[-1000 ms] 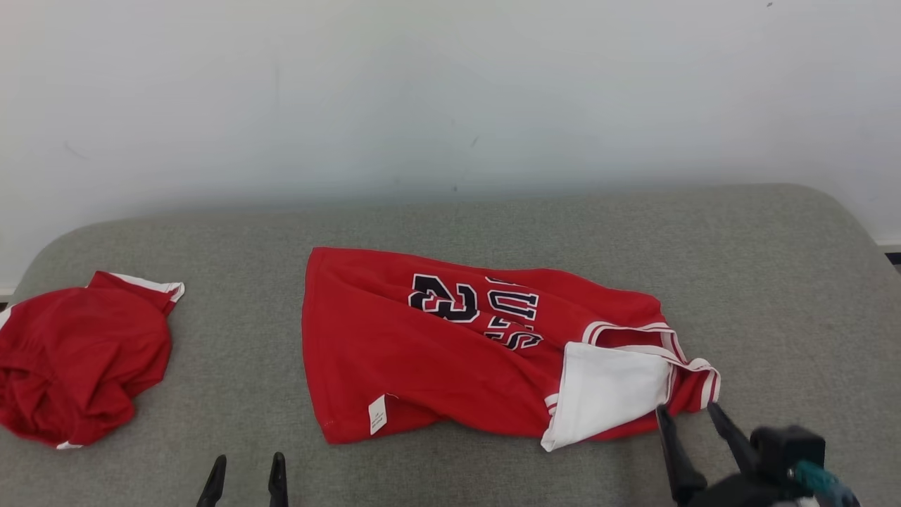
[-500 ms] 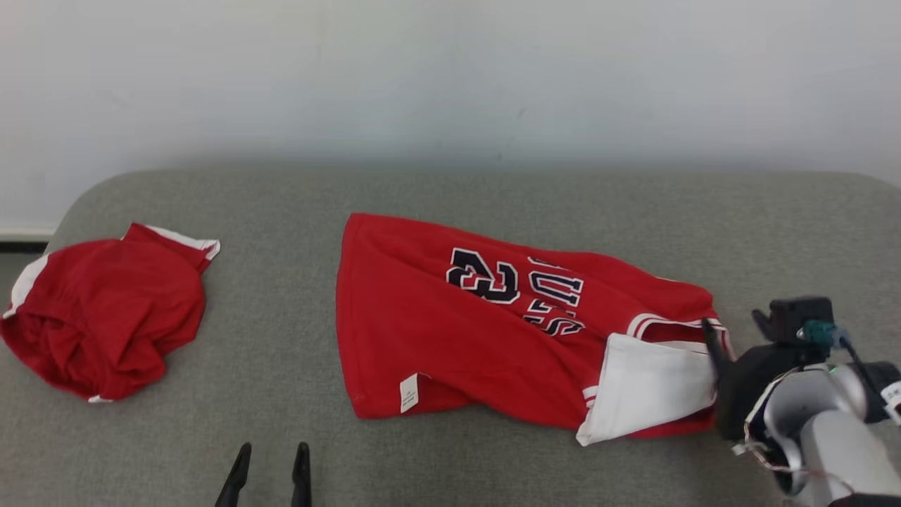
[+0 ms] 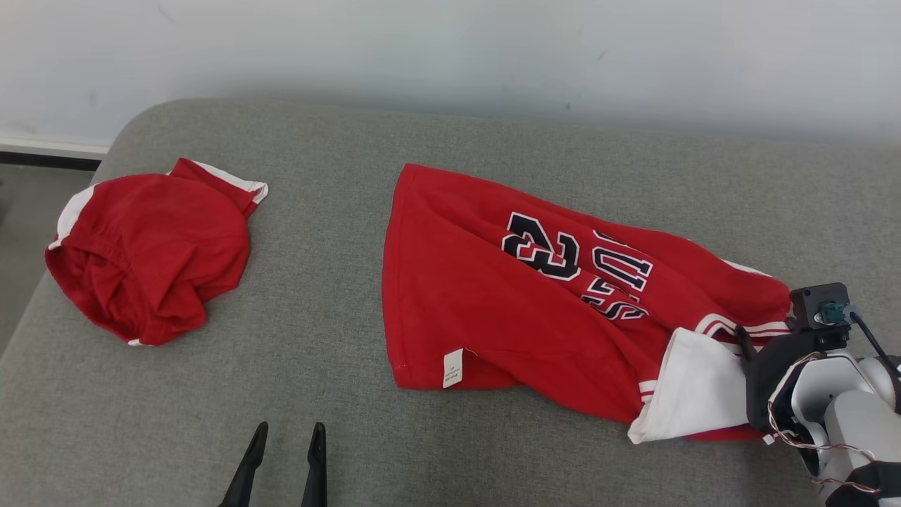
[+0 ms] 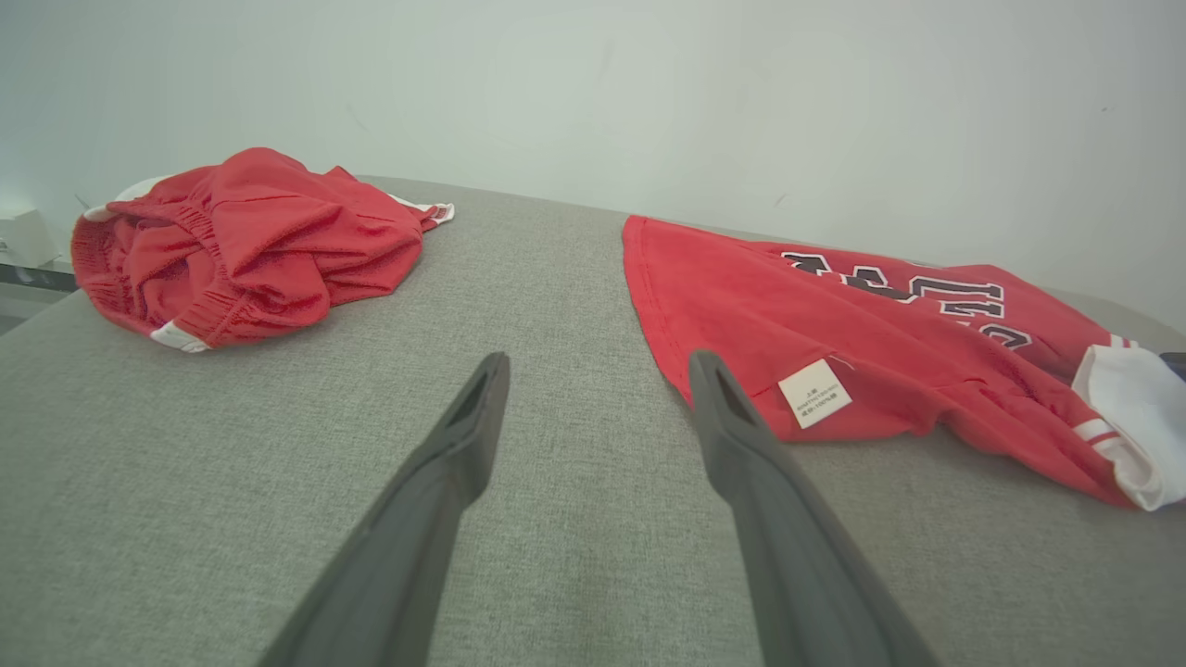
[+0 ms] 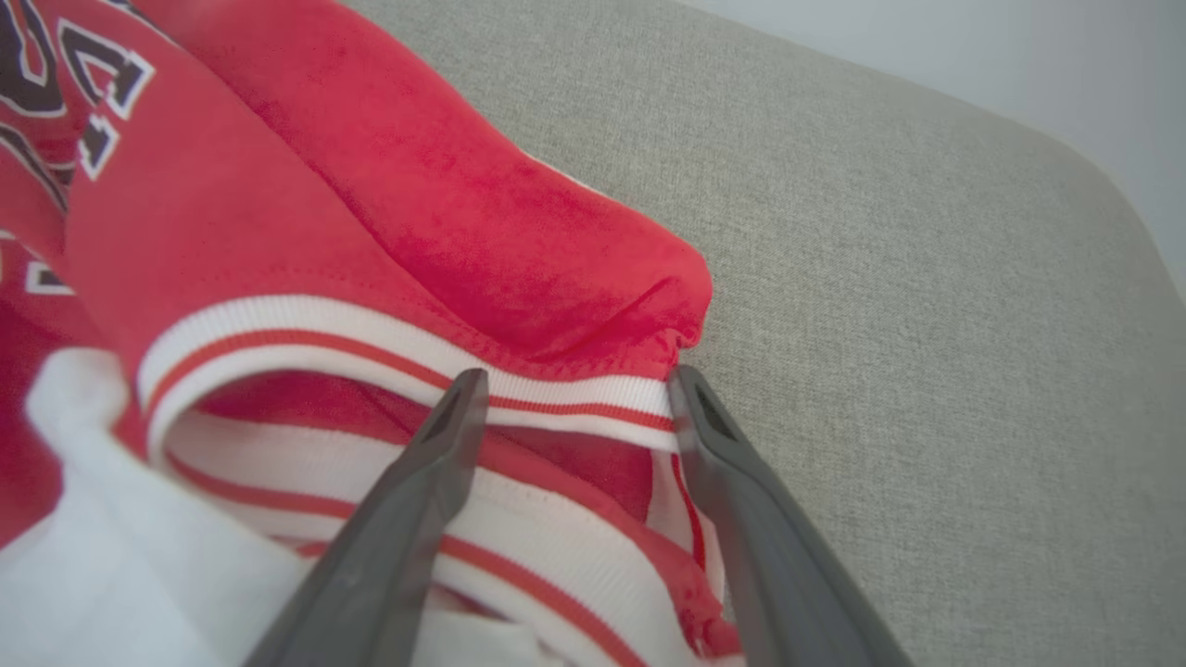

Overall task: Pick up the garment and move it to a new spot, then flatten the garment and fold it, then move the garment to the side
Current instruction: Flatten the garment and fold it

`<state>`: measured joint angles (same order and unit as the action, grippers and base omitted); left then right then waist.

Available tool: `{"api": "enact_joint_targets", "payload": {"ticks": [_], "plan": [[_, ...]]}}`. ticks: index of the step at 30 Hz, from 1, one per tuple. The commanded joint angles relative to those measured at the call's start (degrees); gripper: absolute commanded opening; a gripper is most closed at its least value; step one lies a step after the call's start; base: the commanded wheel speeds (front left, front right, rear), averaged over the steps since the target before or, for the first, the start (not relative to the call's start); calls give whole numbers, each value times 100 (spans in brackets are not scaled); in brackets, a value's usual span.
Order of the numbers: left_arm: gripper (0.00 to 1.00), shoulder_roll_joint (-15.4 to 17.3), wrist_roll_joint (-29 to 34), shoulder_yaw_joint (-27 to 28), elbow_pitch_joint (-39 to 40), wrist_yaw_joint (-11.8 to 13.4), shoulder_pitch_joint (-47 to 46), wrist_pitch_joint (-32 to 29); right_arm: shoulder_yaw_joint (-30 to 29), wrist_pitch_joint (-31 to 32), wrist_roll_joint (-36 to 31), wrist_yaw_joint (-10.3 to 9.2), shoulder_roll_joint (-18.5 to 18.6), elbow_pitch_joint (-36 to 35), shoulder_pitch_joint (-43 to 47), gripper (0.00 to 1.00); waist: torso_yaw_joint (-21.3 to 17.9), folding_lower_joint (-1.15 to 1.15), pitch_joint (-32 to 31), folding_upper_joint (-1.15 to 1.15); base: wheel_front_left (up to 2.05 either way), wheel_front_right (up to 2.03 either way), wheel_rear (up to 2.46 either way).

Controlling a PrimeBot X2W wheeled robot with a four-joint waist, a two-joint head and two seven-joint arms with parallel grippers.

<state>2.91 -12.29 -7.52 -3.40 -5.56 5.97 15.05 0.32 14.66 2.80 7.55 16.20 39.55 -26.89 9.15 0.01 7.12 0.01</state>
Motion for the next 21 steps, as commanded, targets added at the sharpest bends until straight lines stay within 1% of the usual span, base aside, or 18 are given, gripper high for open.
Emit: {"api": "enact_joint_targets", "payload": {"ticks": [1, 5, 10, 15, 21], "plan": [[100, -5, -25, 6, 16, 6, -30, 19, 34, -11, 22, -13, 105, 39, -26, 100, 88, -1, 97, -1, 0, 0, 0], [100, -3, -22, -9, 15, -5, -34, 19, 114, -63, 85, -13, 177, 104, 19, 100, 136, -1, 115, -1, 0, 0, 0], [100, -4, -39, -1, 15, 27, -4, 19, 176, -17, 226, -13, 297, -74, 289, 100, 133, -1, 84, -1, 0, 0, 0], [100, -5, -65, 8, 17, 35, 30, 19, 49, 85, 289, -13, 351, -258, 436, 100, 95, -1, 67, -1, 0, 0, 0], [100, -4, -44, 1, 45, 11, -65, 19, -97, 93, 290, -13, 216, -436, 280, 100, 69, -1, 177, -1, 0, 0, 0]]}}
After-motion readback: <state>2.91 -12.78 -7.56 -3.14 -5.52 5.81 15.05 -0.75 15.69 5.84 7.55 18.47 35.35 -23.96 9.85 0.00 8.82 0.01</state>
